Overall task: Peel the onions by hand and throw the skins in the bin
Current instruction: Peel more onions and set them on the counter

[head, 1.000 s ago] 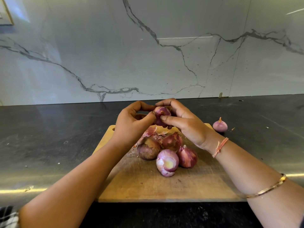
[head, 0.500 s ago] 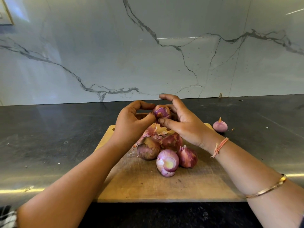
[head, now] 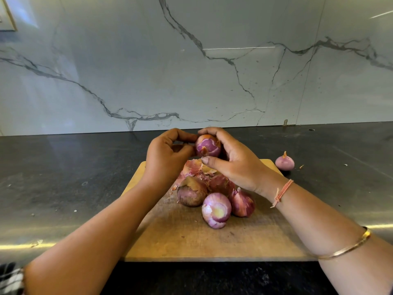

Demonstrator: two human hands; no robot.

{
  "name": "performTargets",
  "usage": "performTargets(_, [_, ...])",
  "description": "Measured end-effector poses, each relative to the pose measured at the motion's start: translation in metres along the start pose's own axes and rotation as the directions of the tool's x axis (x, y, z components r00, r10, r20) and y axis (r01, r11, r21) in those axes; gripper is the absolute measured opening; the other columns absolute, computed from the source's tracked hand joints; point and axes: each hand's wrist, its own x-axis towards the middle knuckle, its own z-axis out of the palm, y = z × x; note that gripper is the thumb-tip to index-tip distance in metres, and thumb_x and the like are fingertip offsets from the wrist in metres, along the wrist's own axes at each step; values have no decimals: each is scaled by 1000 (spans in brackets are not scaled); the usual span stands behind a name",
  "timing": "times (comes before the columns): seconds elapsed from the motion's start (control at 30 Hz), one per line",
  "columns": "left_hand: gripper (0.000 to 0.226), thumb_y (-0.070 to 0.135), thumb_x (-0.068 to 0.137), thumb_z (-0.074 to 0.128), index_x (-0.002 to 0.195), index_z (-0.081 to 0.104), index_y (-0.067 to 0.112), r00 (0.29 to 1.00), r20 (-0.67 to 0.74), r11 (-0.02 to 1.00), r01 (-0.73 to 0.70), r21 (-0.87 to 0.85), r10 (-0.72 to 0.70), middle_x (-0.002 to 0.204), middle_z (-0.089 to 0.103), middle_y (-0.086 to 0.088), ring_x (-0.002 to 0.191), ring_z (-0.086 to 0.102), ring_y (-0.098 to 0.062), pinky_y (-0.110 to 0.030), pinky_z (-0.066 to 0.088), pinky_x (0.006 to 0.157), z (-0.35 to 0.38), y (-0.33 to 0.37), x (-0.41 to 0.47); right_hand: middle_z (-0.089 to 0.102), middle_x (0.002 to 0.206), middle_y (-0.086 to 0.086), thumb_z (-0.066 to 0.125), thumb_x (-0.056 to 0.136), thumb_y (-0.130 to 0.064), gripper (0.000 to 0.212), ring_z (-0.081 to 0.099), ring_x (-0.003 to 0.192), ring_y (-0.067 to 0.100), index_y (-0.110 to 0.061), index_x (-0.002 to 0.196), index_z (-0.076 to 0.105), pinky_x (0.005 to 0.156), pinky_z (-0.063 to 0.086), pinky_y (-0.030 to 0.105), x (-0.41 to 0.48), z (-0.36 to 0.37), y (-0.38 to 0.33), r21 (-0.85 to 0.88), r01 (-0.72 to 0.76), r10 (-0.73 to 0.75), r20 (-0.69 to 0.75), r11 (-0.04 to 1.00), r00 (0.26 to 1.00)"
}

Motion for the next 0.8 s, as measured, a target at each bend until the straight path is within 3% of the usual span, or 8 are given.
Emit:
performTargets(0.1, [30, -6, 84, 61, 79, 66, 23, 1000, -9, 1000, 5, -18, -5, 74, 70, 9, 69, 69, -3, -16, 54, 63, -1, 0, 1, 58, 113, -10, 66, 83, -22, 40, 60, 107, 10, -39, 116, 50, 97, 49, 29, 1, -1, 2, 87, -8, 10, -22, 996, 1000])
performTargets(0.2, [27, -3, 86, 61, 88, 69, 23, 1000, 24, 996, 18, -88, -16, 85, 73, 8, 80, 70, -7, -18, 55, 71, 0, 1, 0, 58, 120, 0, 64, 89, -8, 43, 59, 107, 10, -35, 120, 52, 95, 49, 27, 1, -6, 4, 201, -25, 35, -47, 979, 998])
performTargets(0.3, [27, -1, 86, 63, 97, 68, 23, 998, 67, 993, -7, -122, 15, 93, 72, 8, 86, 70, -6, -17, 53, 75, 0, 2, -2, 57, 124, 5, 64, 84, -12, 43, 59, 111, 20, -32, 121, 54, 98, 49, 34, 3, -8, 4, 343, -40, 62, -52, 939, 997])
performTargets(0.37, [31, -2, 85, 64, 102, 64, 24, 991, 111, 990, -58, -128, 73, 99, 71, 5, 91, 69, -7, -18, 53, 79, 1, 2, -4, 58, 121, 13, 60, 78, -15, 43, 63, 99, 27, -26, 120, 56, 84, 53, 33, 5, -8, 3, 465, -71, 104, -46, 882, 993])
performTargets(0.43, [36, 2, 81, 70, 105, 60, 28, 974, 158, 985, -151, -90, 163, 104, 68, 1, 93, 68, -8, -20, 53, 83, 3, 0, -5, 59, 110, 15, 55, 77, -17, 39, 59, 74, 21, -21, 116, 58, 58, 46, 23, 6, -11, 3, 529, -98, 147, -52, 843, 988])
performTargets(0.53, [45, 25, 73, 77, 107, 51, 39, 940, 184, 949, -306, 79, 288, 108, 58, 5, 94, 63, -5, -17, 51, 83, 3, -4, -4, 62, 95, 11, 50, 82, -25, 29, 49, 66, 16, -17, 108, 61, 49, 35, 20, 6, -13, 3, 510, -103, 144, -42, 854, 989])
performTargets(0.63, [42, 36, 72, 73, 107, 51, 34, 909, 176, 902, -405, 150, 379, 105, 52, 11, 91, 59, -7, -15, 51, 81, 1, -8, -2, 62, 82, 5, 47, 90, -26, 21, 52, 61, 7, -14, 97, 62, 47, 34, 16, 4, -9, 2, 489, -99, 114, 0, 866, 994])
performTargets(0.8, [41, 41, 73, 74, 106, 50, 34, 869, 196, 856, -486, 175, 454, 97, 52, 10, 85, 56, -9, -15, 48, 75, 1, -13, 1, 51, 94, 17, 40, 84, -39, 35, 42, 59, 9, -15, 96, 62, 48, 30, 19, 4, -6, 2, 455, -136, 144, 15, 880, 989])
